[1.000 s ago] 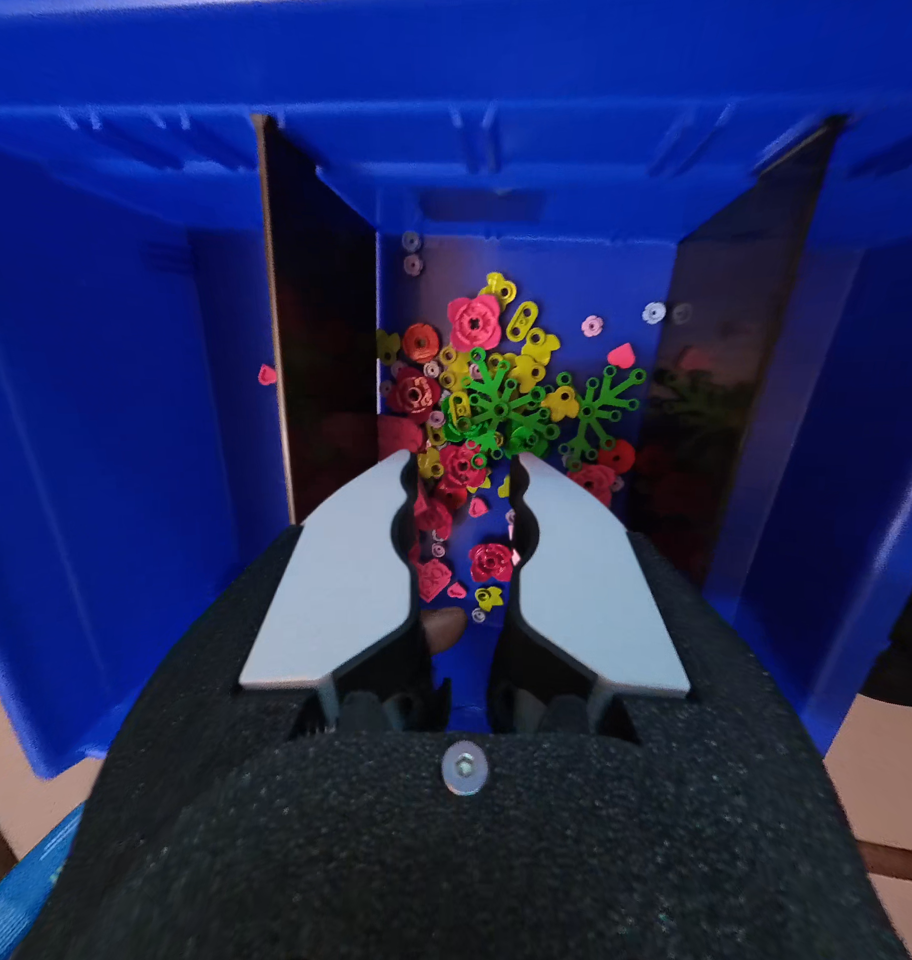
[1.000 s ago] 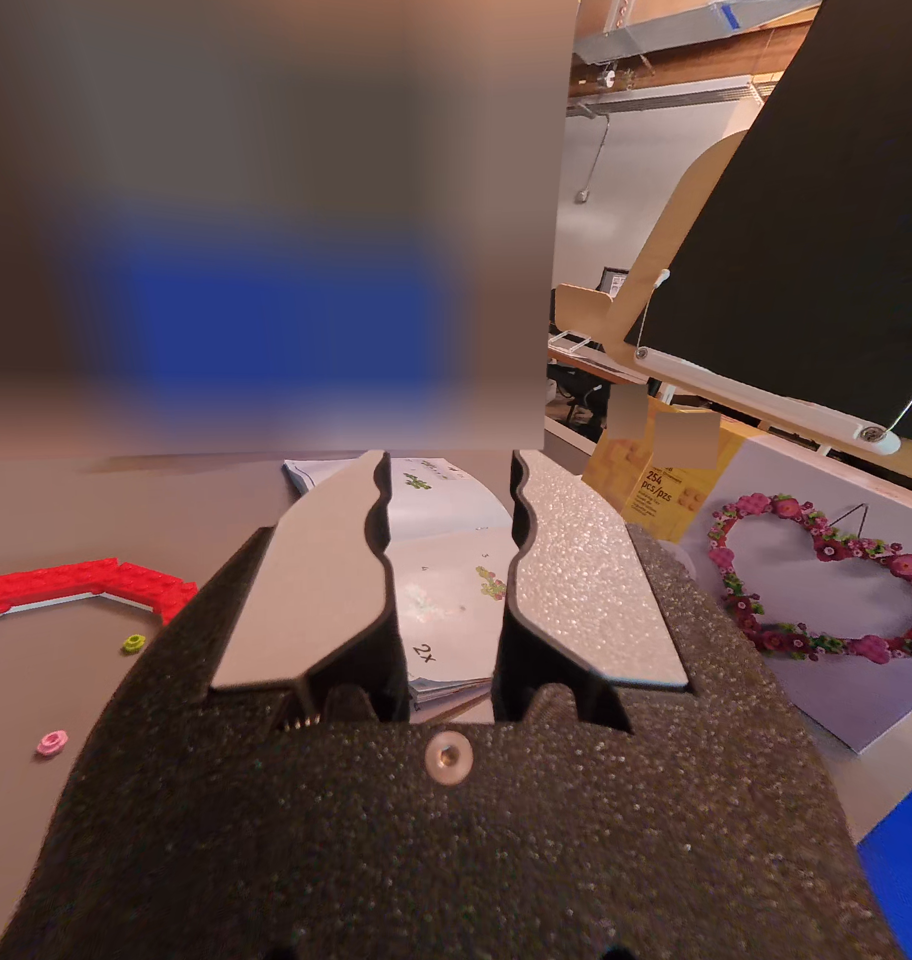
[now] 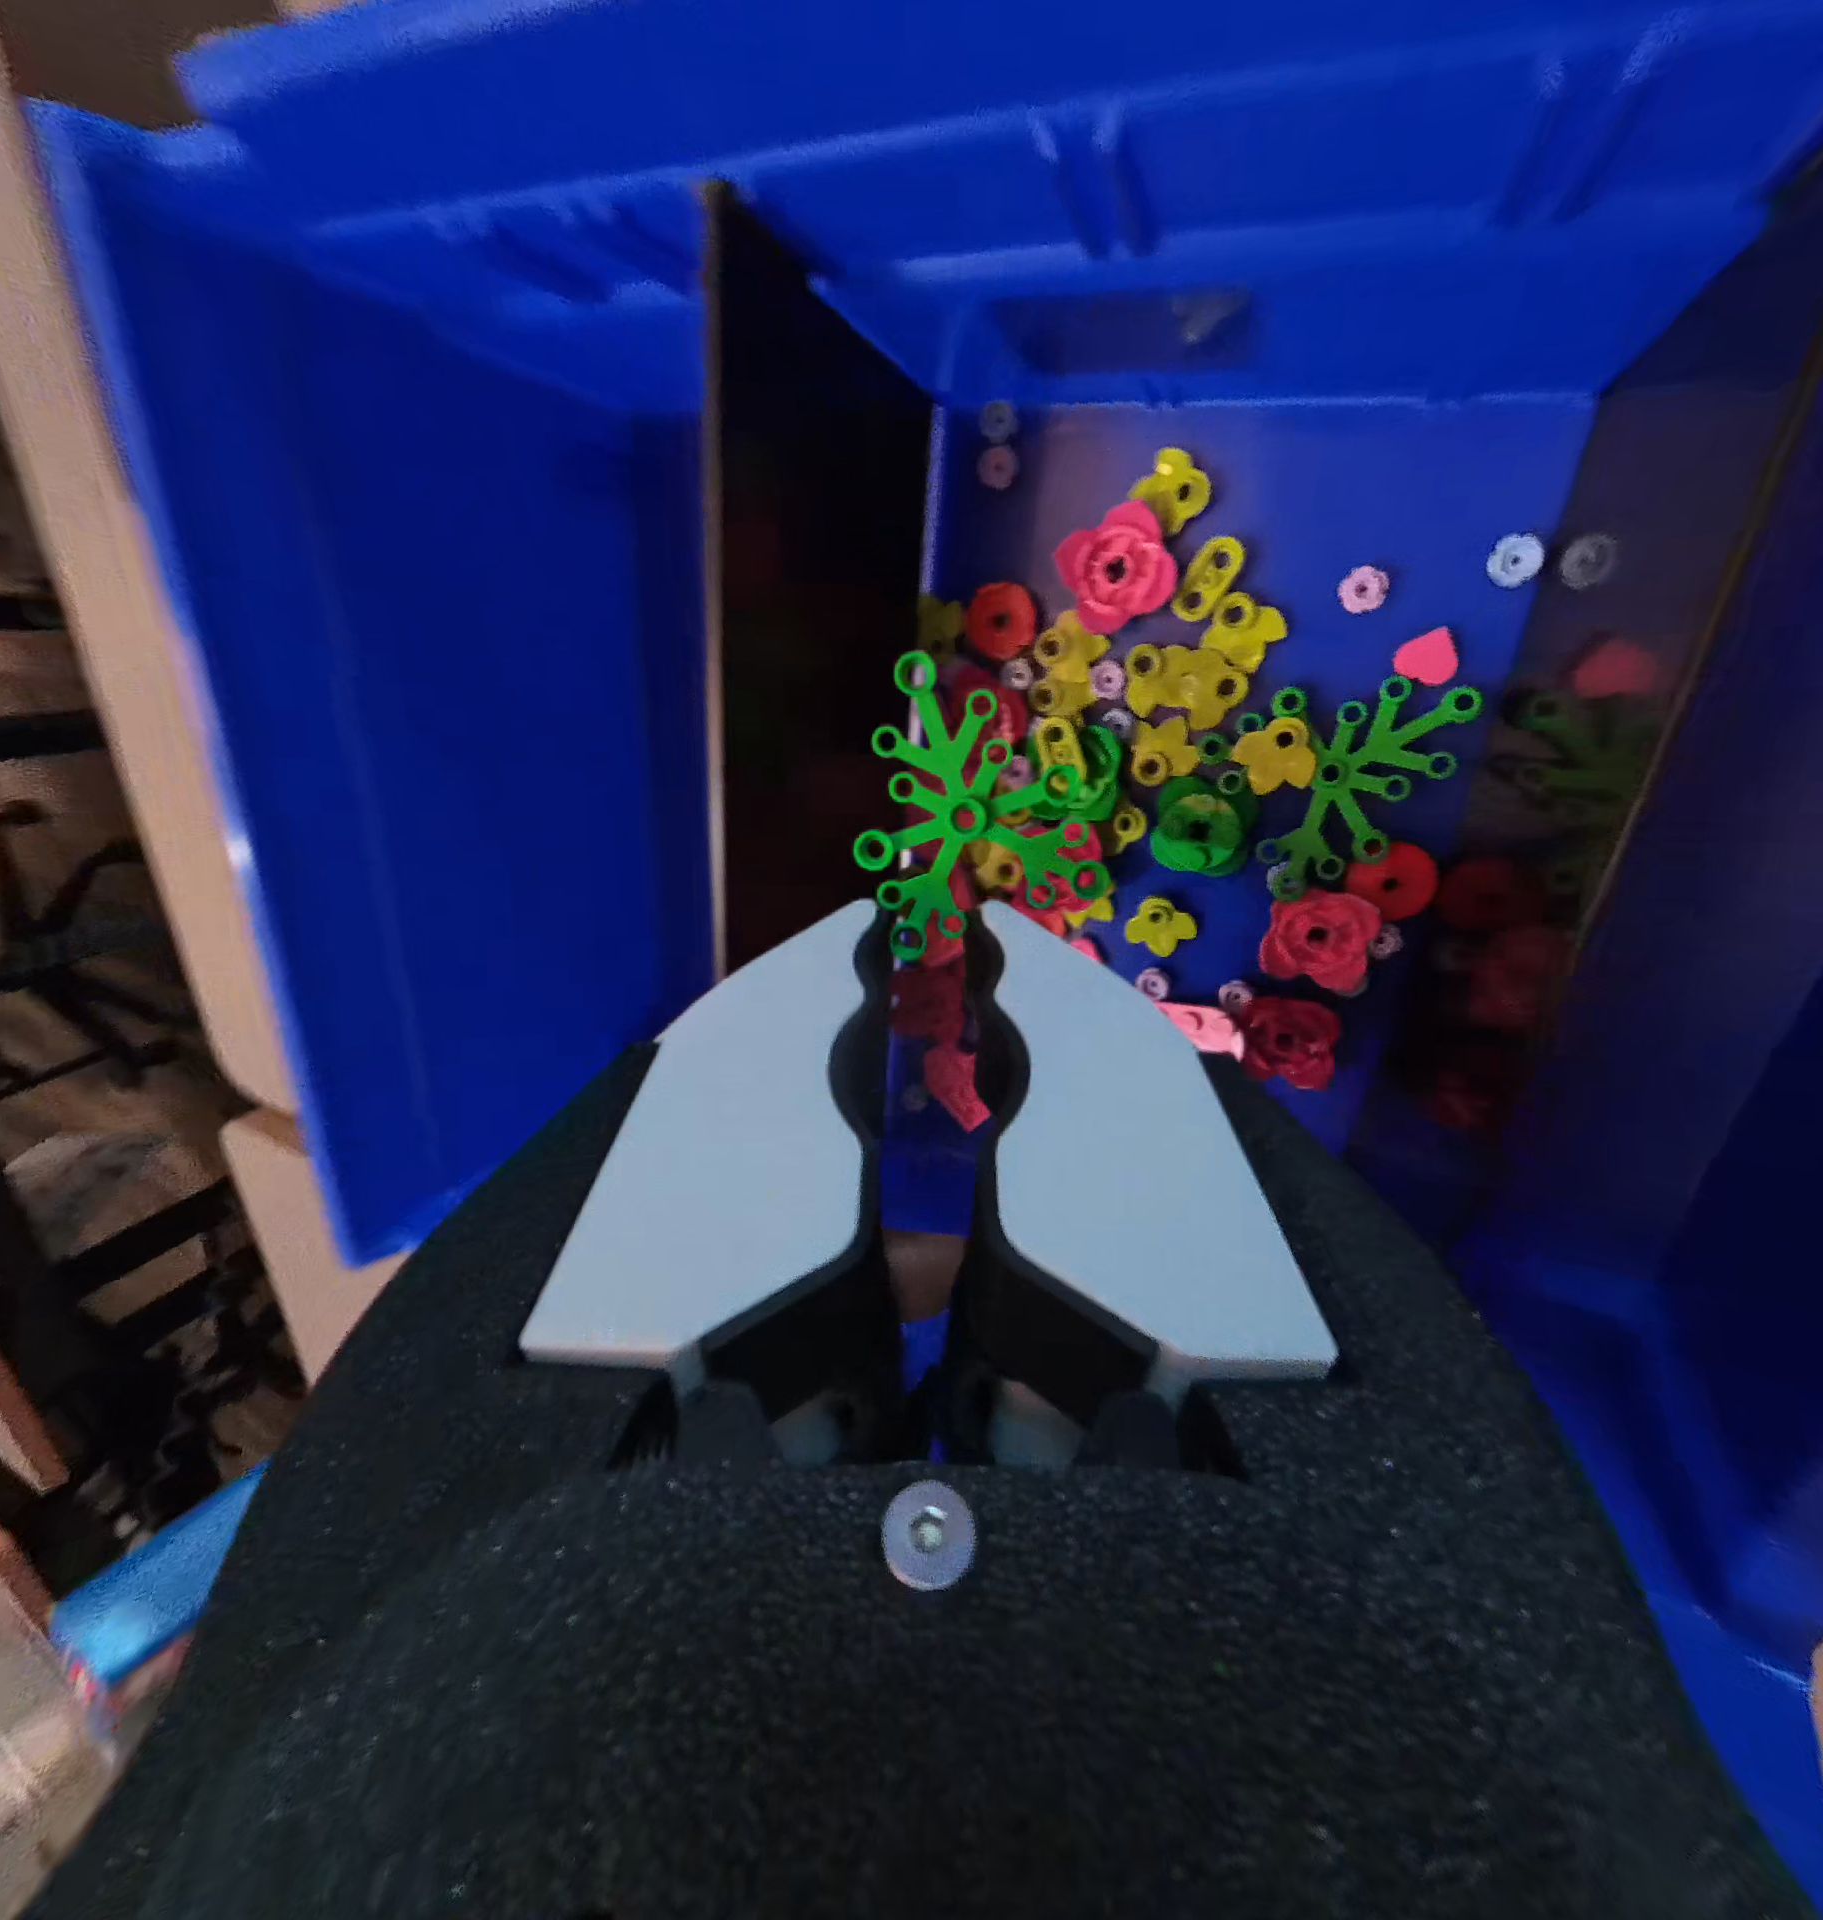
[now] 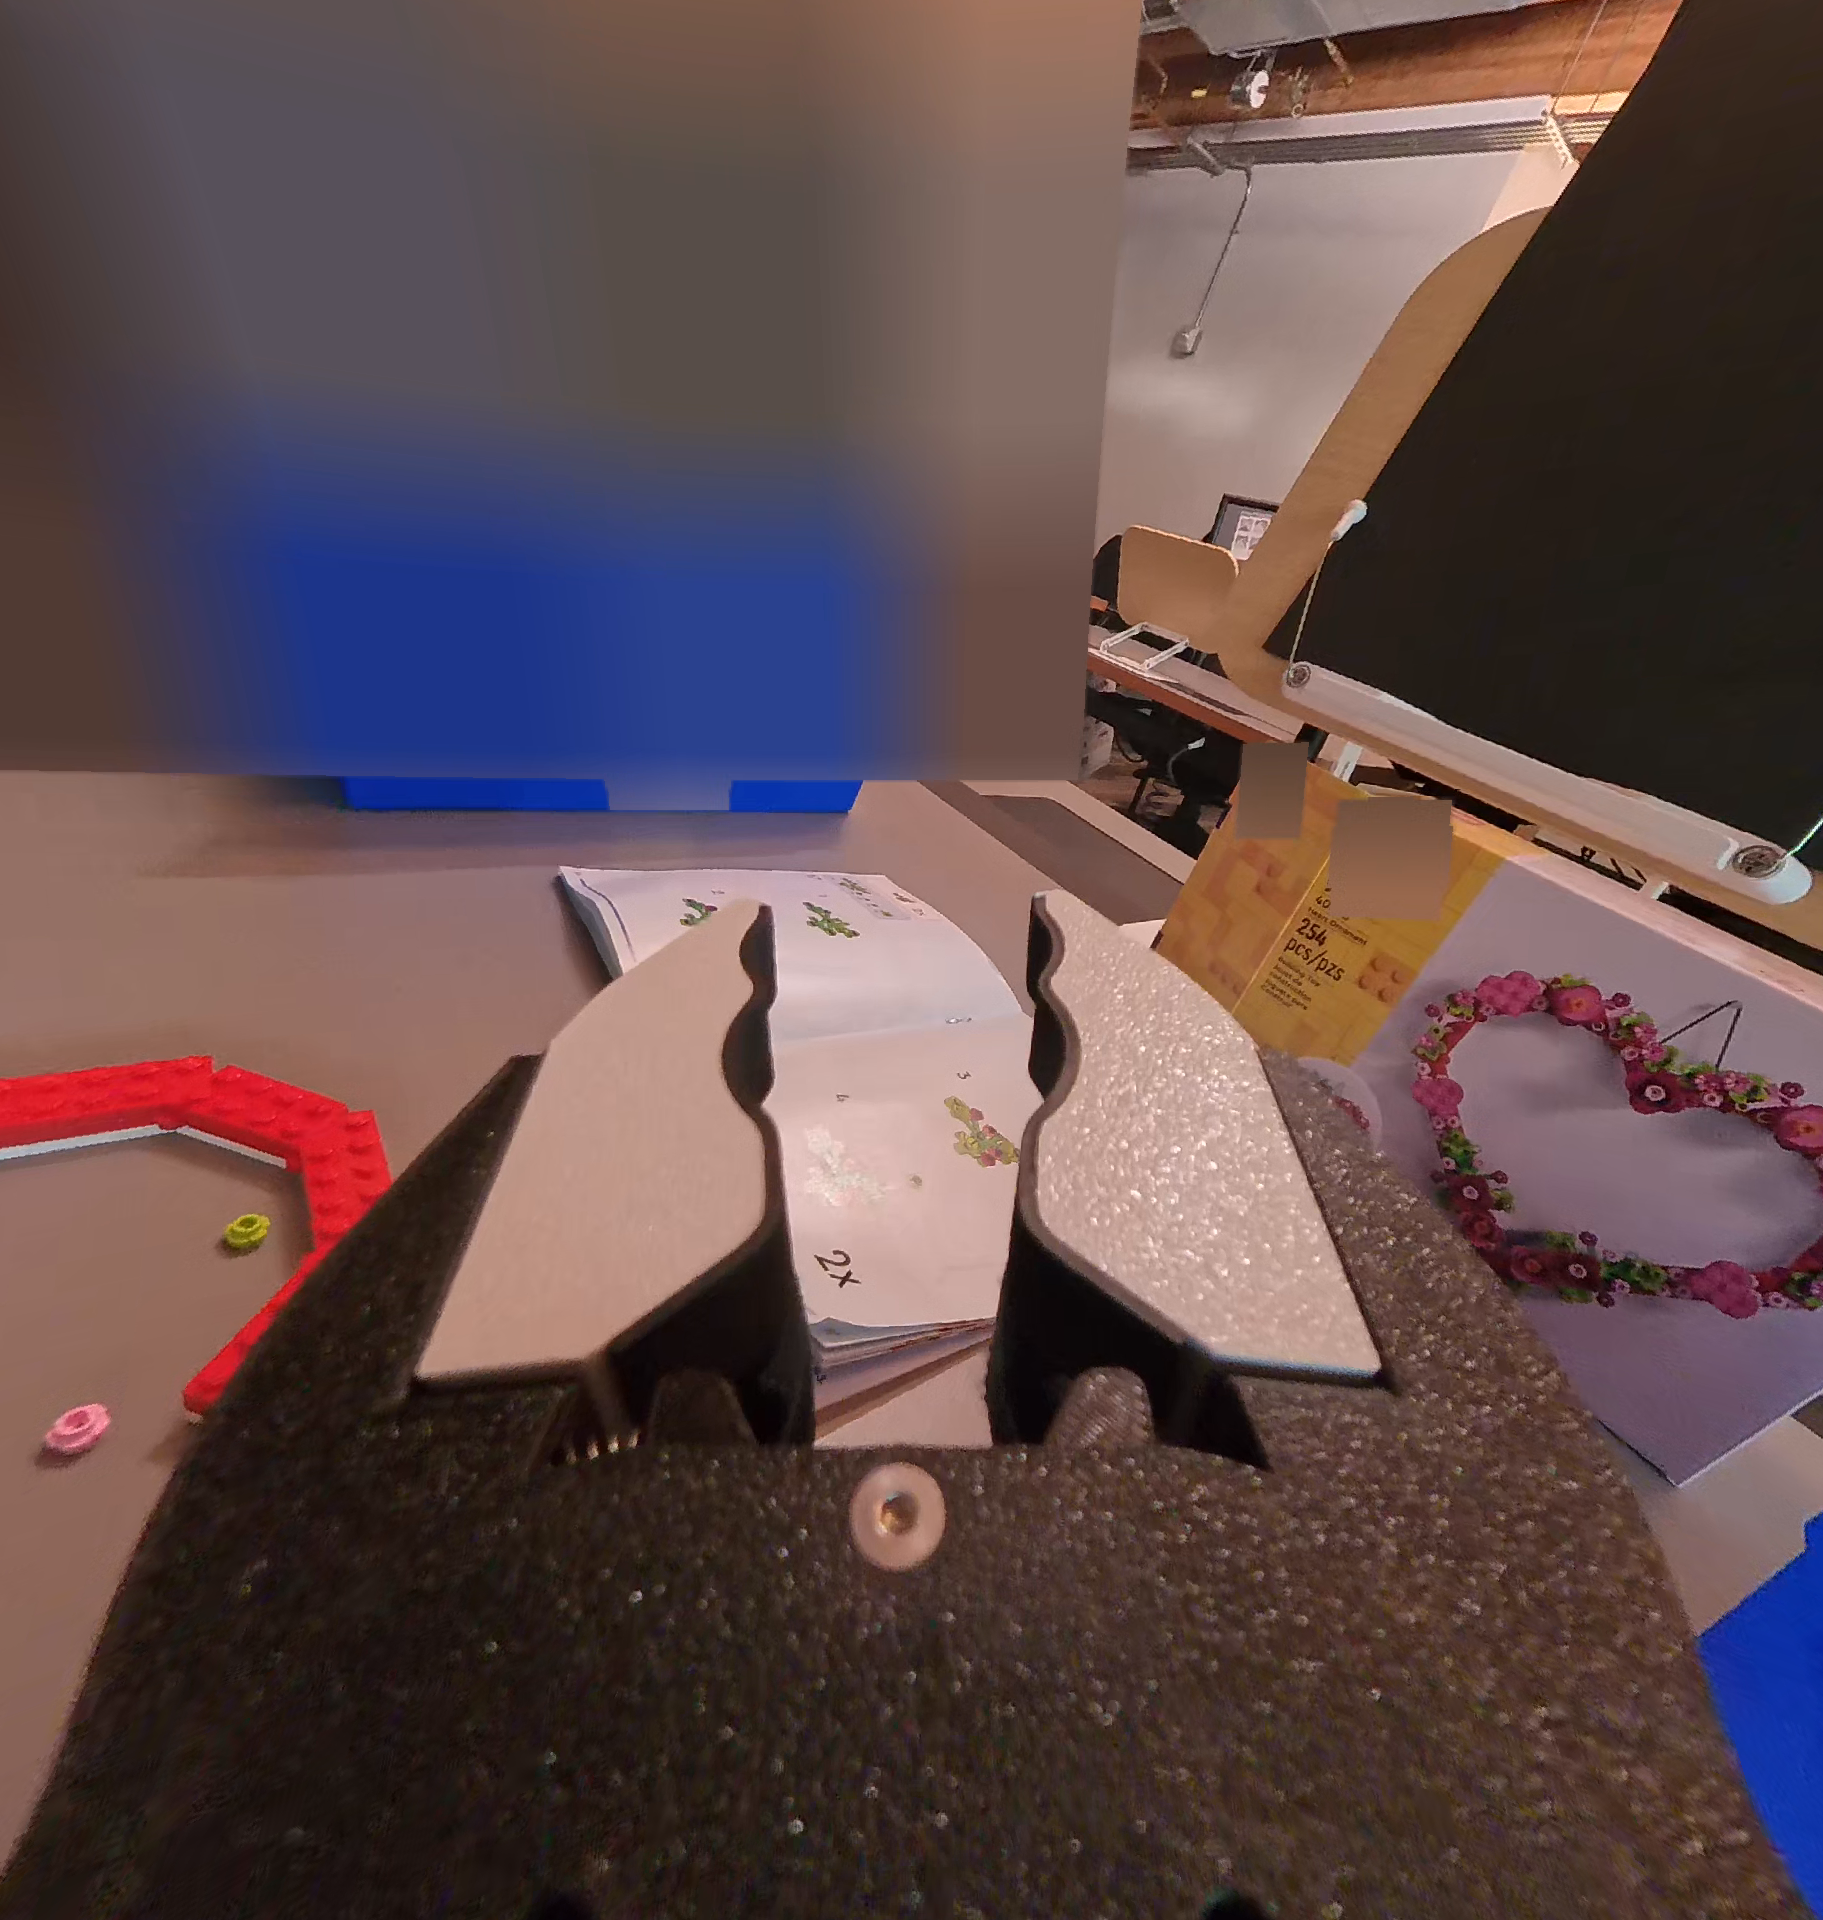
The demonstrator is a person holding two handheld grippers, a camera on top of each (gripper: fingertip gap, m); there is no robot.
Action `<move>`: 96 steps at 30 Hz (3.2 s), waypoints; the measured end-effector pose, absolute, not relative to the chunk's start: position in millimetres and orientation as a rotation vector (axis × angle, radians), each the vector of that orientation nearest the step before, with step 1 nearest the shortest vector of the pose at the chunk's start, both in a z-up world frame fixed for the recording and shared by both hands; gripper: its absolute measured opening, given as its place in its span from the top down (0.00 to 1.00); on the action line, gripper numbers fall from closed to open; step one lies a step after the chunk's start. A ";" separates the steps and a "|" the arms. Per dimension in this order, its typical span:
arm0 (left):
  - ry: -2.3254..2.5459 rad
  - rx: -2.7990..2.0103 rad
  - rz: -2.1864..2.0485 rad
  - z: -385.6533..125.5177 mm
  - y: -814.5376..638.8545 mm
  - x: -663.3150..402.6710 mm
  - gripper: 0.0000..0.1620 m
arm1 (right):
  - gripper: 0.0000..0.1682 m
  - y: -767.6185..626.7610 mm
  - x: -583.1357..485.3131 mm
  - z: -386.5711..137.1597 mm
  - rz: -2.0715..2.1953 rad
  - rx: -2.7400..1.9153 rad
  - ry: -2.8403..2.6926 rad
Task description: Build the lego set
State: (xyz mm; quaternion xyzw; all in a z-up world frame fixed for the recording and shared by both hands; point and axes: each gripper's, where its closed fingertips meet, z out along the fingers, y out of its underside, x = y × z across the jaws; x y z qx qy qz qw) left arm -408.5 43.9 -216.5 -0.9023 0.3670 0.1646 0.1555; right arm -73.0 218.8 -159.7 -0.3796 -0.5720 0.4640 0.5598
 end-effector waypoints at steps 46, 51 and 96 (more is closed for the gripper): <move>0.058 -1.000 -0.908 -26.0 10.1 -159.1 0.93 | 0.71 202.0 -76.9 -167.5 1.101 -0.878 -1.433; 0.027 -1.035 -0.853 -46.0 11.0 -144.7 0.93 | 0.70 201.1 -78.9 -172.5 1.086 -0.884 -1.462; -0.119 -1.322 -1.011 -96.7 40.5 -107.9 0.94 | 0.70 195.7 -80.0 -179.9 1.067 -0.881 -1.518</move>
